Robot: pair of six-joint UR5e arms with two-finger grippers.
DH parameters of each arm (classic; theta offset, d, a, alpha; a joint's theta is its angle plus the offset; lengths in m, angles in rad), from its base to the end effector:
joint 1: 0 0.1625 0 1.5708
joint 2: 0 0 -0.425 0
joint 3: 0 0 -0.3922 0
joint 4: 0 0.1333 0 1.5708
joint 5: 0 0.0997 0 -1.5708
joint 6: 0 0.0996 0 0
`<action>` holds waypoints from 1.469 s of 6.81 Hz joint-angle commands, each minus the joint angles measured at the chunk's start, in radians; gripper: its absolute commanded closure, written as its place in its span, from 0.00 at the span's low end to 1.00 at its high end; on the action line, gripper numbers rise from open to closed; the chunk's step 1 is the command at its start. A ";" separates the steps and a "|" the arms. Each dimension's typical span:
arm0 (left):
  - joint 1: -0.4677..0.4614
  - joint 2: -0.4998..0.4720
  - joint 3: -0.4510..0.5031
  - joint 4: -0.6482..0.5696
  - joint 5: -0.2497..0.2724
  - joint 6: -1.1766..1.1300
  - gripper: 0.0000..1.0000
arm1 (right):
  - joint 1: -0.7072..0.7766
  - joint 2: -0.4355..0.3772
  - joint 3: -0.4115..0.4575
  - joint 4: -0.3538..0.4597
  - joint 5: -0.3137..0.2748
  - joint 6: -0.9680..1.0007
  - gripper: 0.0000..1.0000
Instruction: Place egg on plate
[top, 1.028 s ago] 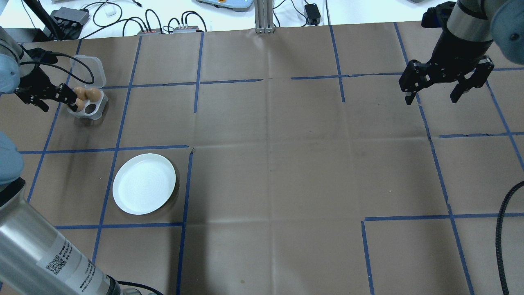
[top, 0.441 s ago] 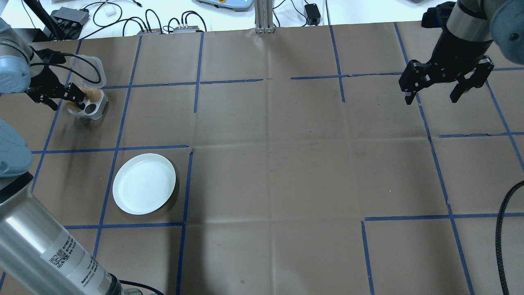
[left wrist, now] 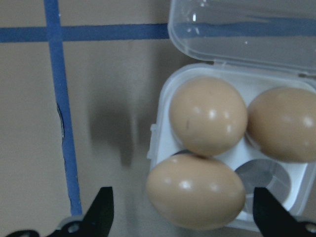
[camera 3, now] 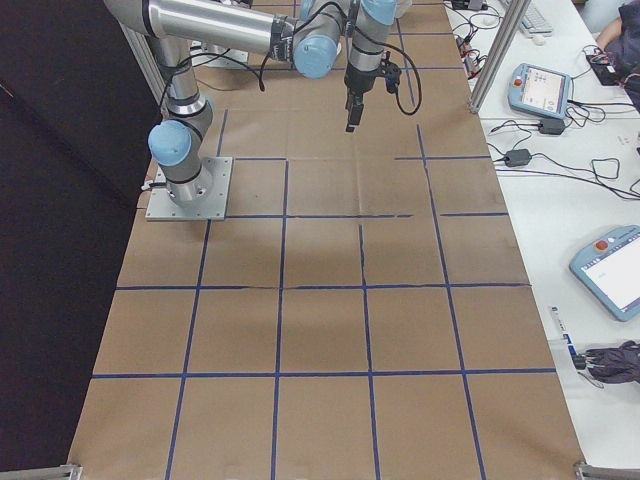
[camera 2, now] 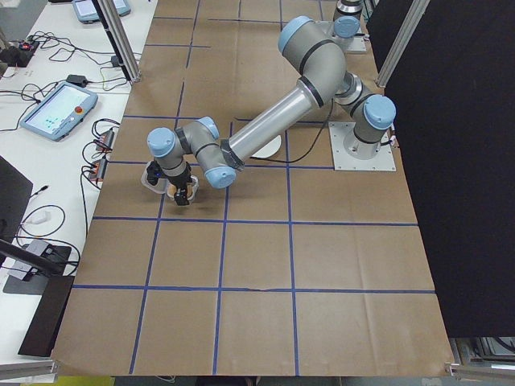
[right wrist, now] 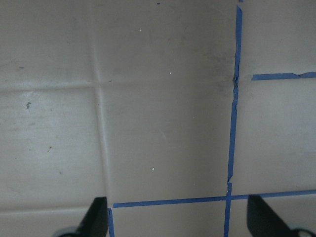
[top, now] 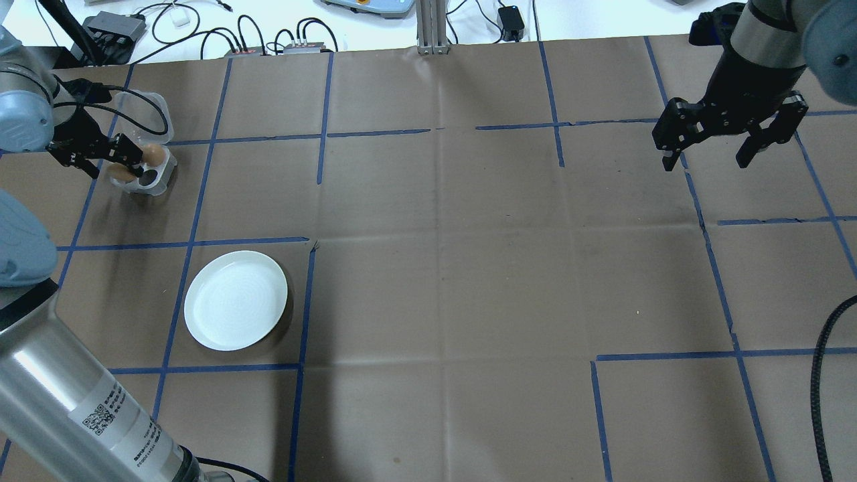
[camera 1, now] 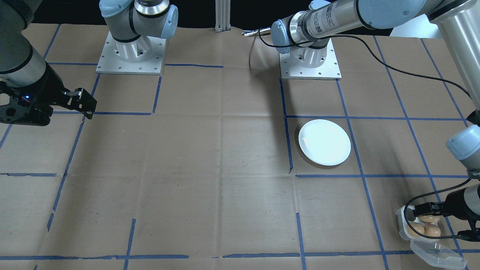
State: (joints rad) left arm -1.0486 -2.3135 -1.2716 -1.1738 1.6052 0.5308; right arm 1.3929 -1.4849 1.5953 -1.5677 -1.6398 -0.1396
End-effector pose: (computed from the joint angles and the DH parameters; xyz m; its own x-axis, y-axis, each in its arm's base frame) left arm 0.2549 -0.7032 0.2032 -0.9999 0.0096 -0.0061 0.0092 0.9983 0.0575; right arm 0.0335 -0.5283 0.4327 -0.9982 0.0311 0.0521 0.0373 0.9919 0.1217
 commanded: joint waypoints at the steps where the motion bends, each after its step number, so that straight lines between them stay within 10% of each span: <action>1: -0.002 -0.007 0.009 0.003 -0.010 0.000 0.01 | 0.000 0.000 0.000 0.000 0.000 0.000 0.00; 10: -0.011 -0.010 0.017 -0.001 0.005 0.001 0.09 | 0.000 0.000 0.000 0.000 0.000 0.000 0.00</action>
State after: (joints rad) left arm -1.0602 -2.3246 -1.2537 -1.1697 1.6080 0.5325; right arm 1.3929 -1.4849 1.5953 -1.5677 -1.6398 -0.1396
